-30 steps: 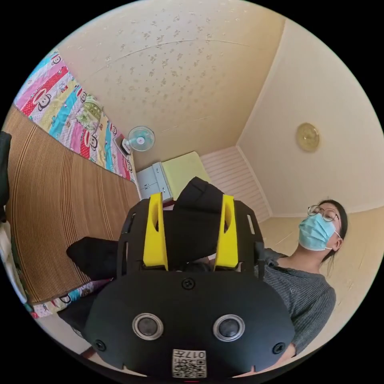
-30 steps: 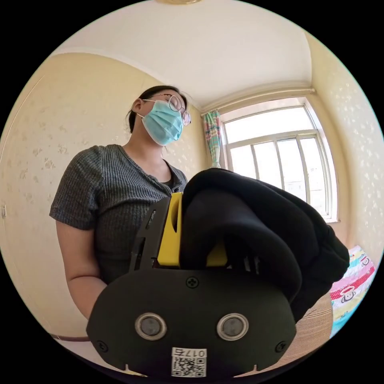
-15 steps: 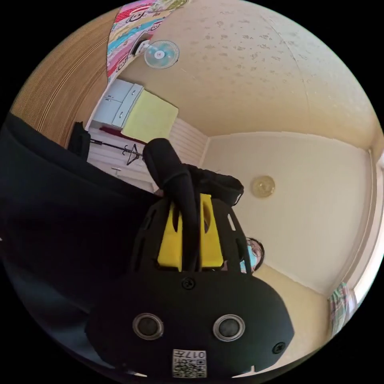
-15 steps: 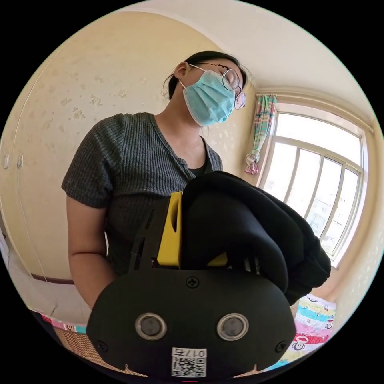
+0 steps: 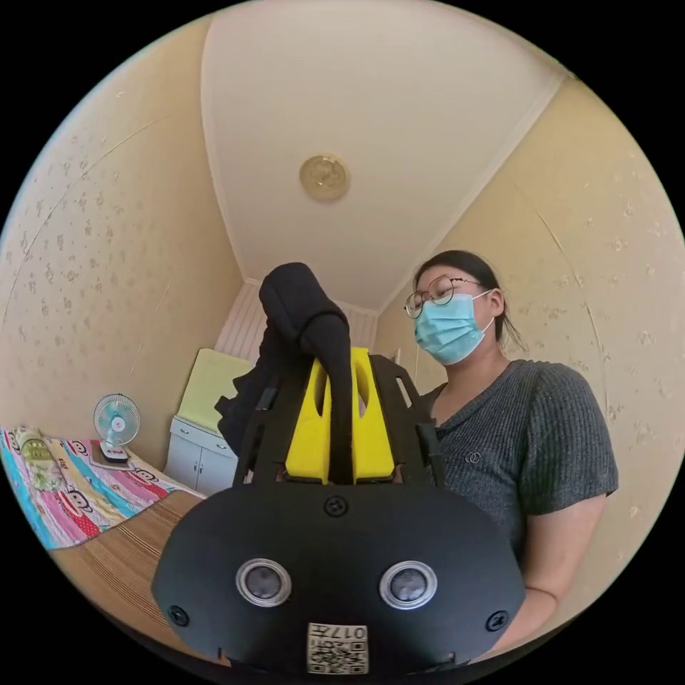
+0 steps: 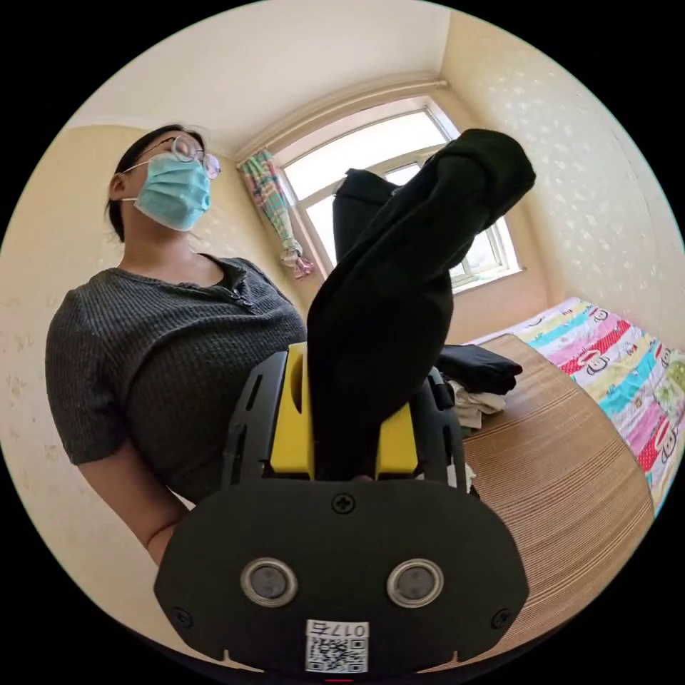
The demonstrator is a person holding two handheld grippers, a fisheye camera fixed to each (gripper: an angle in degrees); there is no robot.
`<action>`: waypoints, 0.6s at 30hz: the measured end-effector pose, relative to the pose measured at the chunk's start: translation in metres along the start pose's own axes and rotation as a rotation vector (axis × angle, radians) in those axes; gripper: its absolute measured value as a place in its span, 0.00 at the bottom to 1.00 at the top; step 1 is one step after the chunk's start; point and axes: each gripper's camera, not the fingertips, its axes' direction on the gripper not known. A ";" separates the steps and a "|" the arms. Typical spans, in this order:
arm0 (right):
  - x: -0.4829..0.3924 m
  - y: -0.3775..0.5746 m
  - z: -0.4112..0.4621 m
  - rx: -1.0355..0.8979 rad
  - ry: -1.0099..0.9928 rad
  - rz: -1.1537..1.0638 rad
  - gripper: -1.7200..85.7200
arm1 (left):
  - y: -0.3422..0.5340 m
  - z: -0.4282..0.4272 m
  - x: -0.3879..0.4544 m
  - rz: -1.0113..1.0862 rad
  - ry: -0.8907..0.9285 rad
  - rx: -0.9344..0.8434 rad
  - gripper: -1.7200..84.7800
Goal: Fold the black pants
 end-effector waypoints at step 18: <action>0.105 0.004 0.007 0.312 -0.287 0.295 0.20 | 0.092 0.113 0.074 -0.026 0.473 -0.072 0.07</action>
